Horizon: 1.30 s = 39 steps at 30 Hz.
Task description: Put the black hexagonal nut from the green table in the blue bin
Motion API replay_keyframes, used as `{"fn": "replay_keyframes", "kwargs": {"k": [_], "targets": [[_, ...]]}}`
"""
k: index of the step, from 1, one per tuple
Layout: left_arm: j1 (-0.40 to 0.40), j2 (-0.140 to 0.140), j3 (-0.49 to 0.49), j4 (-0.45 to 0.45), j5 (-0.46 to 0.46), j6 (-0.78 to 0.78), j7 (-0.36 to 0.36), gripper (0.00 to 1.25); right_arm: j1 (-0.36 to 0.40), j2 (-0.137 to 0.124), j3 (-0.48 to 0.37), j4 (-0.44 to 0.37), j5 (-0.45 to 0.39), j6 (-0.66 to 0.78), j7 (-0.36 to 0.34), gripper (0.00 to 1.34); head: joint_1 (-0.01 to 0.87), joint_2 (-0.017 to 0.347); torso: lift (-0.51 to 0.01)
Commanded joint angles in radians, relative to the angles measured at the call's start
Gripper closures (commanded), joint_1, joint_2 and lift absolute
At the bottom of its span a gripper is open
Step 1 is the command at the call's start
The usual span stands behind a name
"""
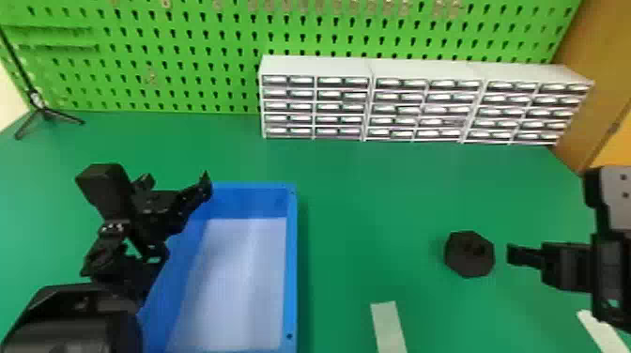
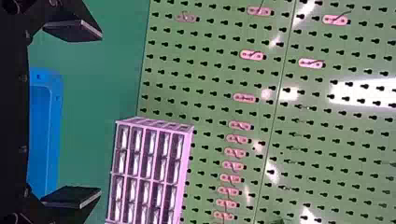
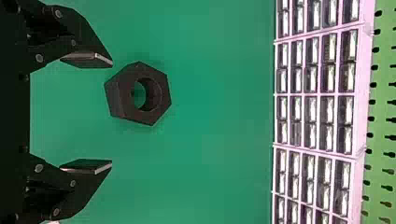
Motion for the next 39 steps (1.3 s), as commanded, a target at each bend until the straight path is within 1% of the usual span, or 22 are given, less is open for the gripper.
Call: {"fn": "replay_keyframes", "kwargs": {"k": [1,11,15,21,27,31,37,39], "targets": [[0.000,0.000,-0.002,0.000,-0.001,0.000,0.000,0.11,-0.008,0.000,0.003,0.000,0.009,0.006,0.000,0.50,0.692,0.008,-0.097],[-0.002,0.000,-0.003,0.000,-0.001,0.000,0.000,0.11,-0.018,-0.005,0.013,0.001,0.028,0.006,0.000,0.50,0.692,0.008,-0.097],[-0.003,0.000,-0.005,0.001,-0.001,0.002,0.000,0.11,-0.021,-0.006,0.024,0.001,0.048,0.006,0.000,0.50,0.692,0.008,-0.097],[-0.008,0.000,-0.009,0.001,-0.001,0.002,0.000,0.11,-0.021,-0.003,0.026,0.015,0.058,0.006,0.000,0.50,0.692,0.008,-0.097],[-0.009,0.000,-0.012,0.001,-0.003,0.003,0.000,0.11,-0.028,0.008,0.016,0.041,0.063,0.006,0.000,0.50,0.692,0.008,-0.097],[-0.009,0.000,-0.014,0.001,-0.003,0.005,0.000,0.11,-0.034,0.009,0.016,0.063,0.063,0.006,0.000,0.50,0.692,0.008,-0.097],[-0.011,0.000,-0.015,0.003,-0.003,0.005,0.000,0.11,-0.043,0.018,0.018,0.093,0.063,0.006,0.000,0.50,0.692,0.008,-0.097],[-0.011,0.000,-0.017,0.003,-0.003,0.005,0.000,0.11,-0.046,0.017,0.018,0.103,0.063,0.006,0.000,0.50,0.692,0.008,-0.097]]}}
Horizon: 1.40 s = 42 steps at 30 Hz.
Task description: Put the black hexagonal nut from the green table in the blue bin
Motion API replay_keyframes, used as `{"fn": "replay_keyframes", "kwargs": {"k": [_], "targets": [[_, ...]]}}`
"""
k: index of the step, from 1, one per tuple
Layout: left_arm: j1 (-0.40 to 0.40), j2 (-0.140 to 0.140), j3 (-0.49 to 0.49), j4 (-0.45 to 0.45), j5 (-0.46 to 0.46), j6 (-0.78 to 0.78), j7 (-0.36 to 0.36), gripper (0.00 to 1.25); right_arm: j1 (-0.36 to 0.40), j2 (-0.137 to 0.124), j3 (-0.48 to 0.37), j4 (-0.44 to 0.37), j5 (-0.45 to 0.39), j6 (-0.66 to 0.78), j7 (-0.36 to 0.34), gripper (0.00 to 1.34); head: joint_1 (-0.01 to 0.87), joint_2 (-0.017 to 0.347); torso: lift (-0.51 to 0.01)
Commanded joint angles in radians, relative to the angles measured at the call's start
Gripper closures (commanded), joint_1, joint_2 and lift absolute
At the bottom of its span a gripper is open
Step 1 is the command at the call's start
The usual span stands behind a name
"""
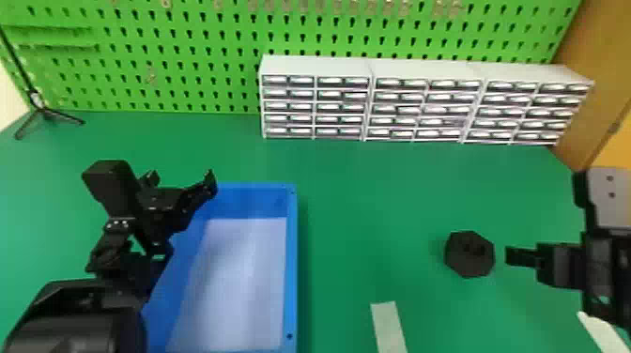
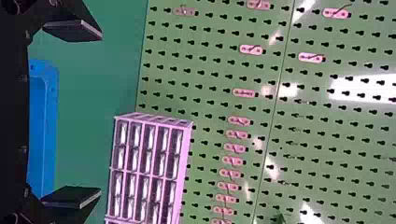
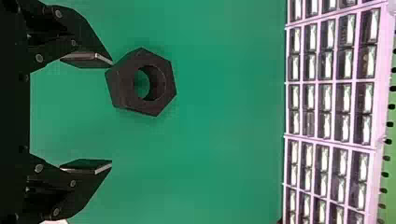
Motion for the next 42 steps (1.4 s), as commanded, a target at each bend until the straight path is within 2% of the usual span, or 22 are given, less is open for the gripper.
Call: {"fn": "replay_keyframes", "kwargs": {"k": [1,8,17,27,34,42], "targets": [[0.000,0.000,-0.002,0.002,0.000,0.000,0.000,0.11,-0.008,0.003,0.002,0.025,0.000,0.006,0.000,0.50,0.692,0.008,-0.097],[-0.003,0.000,-0.006,0.005,0.000,0.000,0.000,0.11,-0.024,0.003,0.005,0.061,-0.002,0.000,0.000,0.50,0.692,0.008,-0.097],[-0.006,0.000,-0.012,0.010,0.000,0.000,0.000,0.11,-0.038,0.018,-0.009,0.127,-0.031,-0.103,0.000,0.50,0.692,0.008,-0.097],[-0.009,0.000,-0.017,0.014,0.002,0.000,0.000,0.11,-0.056,0.020,-0.020,0.203,-0.083,-0.216,0.000,0.50,0.692,0.008,-0.097],[-0.011,0.000,-0.020,0.017,0.002,0.000,0.000,0.11,-0.071,0.018,-0.015,0.252,-0.110,-0.242,0.000,0.50,0.692,0.008,-0.097],[-0.011,0.000,-0.020,0.019,0.002,0.000,0.000,0.11,-0.090,0.004,-0.001,0.303,-0.138,-0.267,0.000,0.50,0.692,0.008,-0.097]]}}
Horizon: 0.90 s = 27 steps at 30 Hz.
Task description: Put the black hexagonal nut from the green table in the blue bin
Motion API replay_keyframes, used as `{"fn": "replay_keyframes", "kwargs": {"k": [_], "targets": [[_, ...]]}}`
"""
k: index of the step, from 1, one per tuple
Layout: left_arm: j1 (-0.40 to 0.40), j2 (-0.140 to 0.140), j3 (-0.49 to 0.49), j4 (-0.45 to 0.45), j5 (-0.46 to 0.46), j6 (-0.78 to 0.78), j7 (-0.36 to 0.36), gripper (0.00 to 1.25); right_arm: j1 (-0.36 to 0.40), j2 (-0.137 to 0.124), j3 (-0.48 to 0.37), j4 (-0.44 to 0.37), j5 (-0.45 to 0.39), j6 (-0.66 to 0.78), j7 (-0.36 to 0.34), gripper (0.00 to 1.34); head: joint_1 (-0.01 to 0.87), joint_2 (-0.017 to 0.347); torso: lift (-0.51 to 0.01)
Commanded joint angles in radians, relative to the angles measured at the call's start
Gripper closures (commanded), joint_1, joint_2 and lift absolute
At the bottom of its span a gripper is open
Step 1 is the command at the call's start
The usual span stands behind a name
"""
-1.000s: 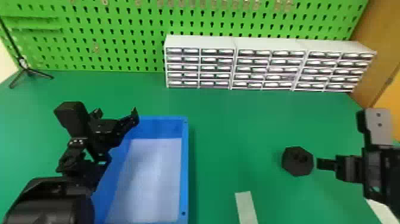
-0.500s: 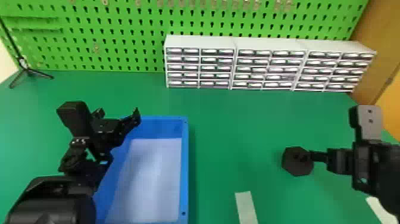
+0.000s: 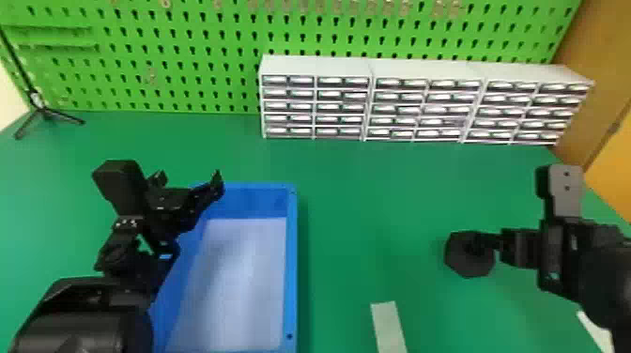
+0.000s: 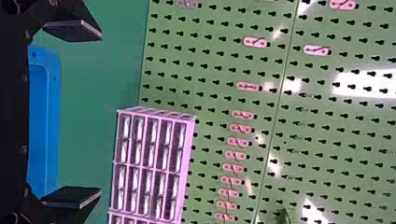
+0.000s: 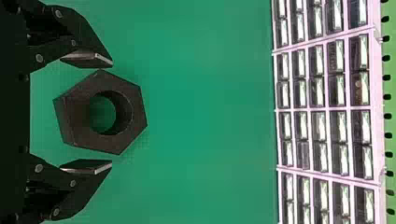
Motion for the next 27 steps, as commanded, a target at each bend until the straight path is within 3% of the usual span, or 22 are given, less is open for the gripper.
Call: {"fn": "replay_keyframes", "kwargs": {"k": [1,13,27], "targets": [[0.000,0.000,0.000,0.001,0.000,0.000,0.000,0.11,-0.011,-0.011,0.011,0.032,-0.020,-0.011,0.000,0.50,0.692,0.008,-0.097],[0.000,0.000,-0.003,0.003,0.000,0.000,0.000,0.11,-0.042,-0.040,0.045,0.107,-0.086,-0.036,0.002,0.50,0.692,0.008,-0.097],[0.000,0.000,-0.003,0.004,0.003,0.000,0.000,0.11,-0.054,-0.048,0.074,0.182,-0.130,-0.085,0.002,0.50,0.692,0.008,-0.097]]}}
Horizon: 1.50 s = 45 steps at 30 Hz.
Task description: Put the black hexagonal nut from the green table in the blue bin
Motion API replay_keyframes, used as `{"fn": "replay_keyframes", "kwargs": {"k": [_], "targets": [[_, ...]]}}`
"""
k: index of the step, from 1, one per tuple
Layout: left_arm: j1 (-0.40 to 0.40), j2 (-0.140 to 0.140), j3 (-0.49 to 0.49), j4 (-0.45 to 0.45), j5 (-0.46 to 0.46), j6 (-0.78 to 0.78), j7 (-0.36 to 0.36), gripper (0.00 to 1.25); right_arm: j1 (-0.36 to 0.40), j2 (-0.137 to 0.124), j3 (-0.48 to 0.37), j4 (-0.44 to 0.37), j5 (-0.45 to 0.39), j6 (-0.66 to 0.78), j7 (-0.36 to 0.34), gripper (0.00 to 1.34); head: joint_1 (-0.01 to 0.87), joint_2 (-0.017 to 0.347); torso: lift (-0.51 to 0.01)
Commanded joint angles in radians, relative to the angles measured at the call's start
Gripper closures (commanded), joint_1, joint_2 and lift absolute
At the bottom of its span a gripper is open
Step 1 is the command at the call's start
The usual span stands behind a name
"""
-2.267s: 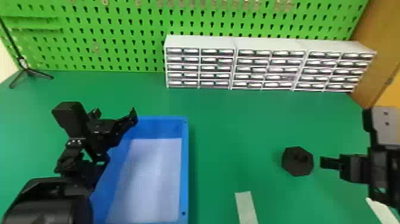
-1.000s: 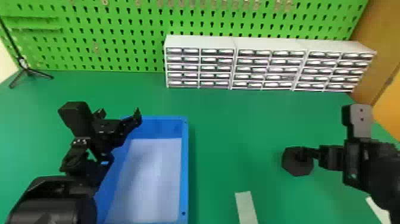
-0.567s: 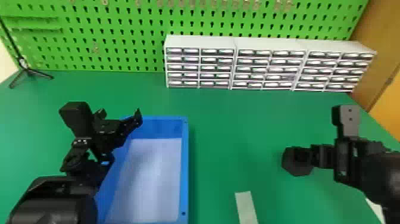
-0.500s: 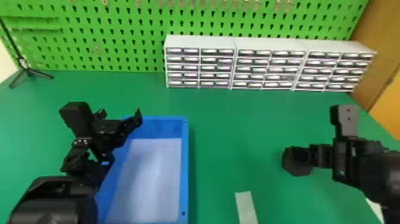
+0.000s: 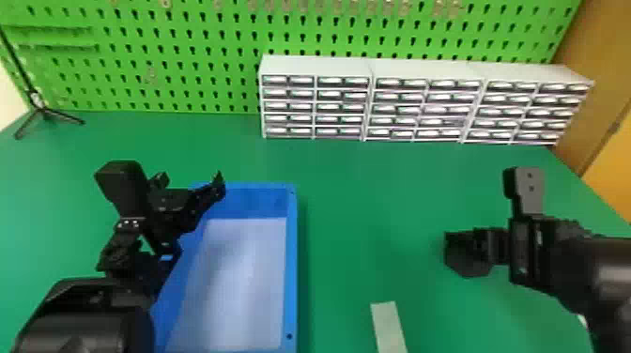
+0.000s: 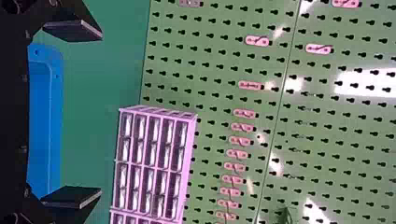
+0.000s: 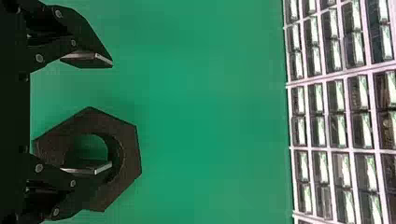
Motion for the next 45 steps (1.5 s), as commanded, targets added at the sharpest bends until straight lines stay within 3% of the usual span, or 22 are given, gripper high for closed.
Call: {"fn": "replay_keyframes", "kwargs": {"k": [1,45], "targets": [[0.000,0.000,0.000,0.000,0.000,0.000,0.000,0.11,-0.003,0.001,0.006,0.023,-0.005,-0.012,0.000,0.50,0.692,0.008,-0.097],[0.000,0.000,0.000,0.000,0.000,0.000,0.000,0.11,-0.003,-0.001,0.022,0.119,-0.003,-0.089,0.000,0.50,0.692,0.008,-0.097]]}}
